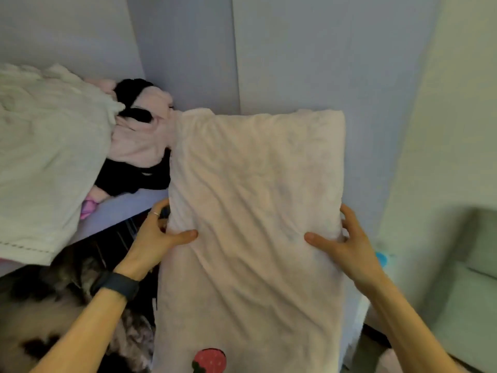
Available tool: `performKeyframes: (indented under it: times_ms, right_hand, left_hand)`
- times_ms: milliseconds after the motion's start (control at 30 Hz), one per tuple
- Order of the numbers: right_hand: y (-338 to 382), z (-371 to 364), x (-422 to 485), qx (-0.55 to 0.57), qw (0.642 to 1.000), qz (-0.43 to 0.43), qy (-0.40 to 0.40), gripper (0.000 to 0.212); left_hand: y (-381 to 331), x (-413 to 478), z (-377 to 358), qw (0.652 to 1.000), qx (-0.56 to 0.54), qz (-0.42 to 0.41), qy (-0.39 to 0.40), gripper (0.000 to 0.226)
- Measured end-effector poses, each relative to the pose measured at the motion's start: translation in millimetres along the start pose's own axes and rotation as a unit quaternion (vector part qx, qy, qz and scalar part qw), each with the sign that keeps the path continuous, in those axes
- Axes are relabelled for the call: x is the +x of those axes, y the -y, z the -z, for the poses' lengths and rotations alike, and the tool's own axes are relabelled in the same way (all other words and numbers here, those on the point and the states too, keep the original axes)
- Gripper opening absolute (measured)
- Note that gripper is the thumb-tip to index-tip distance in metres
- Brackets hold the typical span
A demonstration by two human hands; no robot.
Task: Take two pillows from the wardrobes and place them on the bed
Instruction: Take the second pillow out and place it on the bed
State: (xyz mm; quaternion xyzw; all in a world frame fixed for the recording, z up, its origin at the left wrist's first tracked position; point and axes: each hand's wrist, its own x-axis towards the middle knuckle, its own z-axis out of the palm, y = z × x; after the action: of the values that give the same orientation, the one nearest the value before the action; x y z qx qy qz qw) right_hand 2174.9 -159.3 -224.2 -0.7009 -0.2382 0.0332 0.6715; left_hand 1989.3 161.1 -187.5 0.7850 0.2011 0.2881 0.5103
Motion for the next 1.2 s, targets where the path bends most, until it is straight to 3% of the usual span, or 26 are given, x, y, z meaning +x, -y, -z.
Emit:
performKeyframes:
  times_ms: [267, 400, 533, 667, 833, 1000, 1200]
  right_hand:
    - [-66, 149, -132, -0.011, 0.988, -0.148, -0.039, 0.082]
    - [-102, 206, -213, -0.027, 0.966, -0.220, -0.136, 0.073]
    - [-133, 237, -282, -0.066, 0.923, -0.252, -0.285, 0.066]
    - [-152, 249, -330, -0.080, 0.873, -0.309, -0.369, 0.077]
    - [-171, 259, -386, -0.073, 0.784, -0.382, -0.483, 0.082]
    - [-188, 264, -415, -0.053, 0.734, -0.423, -0.530, 0.083]
    - [-208, 289, -400, -0.044, 0.708, -0.443, -0.548, 0.084]
  left_hand:
    - [73, -52, -159, 0.985, -0.041, 0.058, 0.158, 0.089]
    - [91, -86, -251, 0.964, -0.047, 0.066, 0.253, 0.101]
    - [101, -120, -334, 0.935, -0.042, 0.066, 0.347, 0.092]
    - [97, -141, -407, 0.904, -0.029, 0.072, 0.419, 0.090]
    - [88, -159, -493, 0.831, 0.037, 0.040, 0.553, 0.094]
    - [96, -169, -552, 0.761, 0.110, 0.039, 0.639, 0.100]
    - [110, -170, -617, 0.730, 0.153, 0.061, 0.663, 0.100]
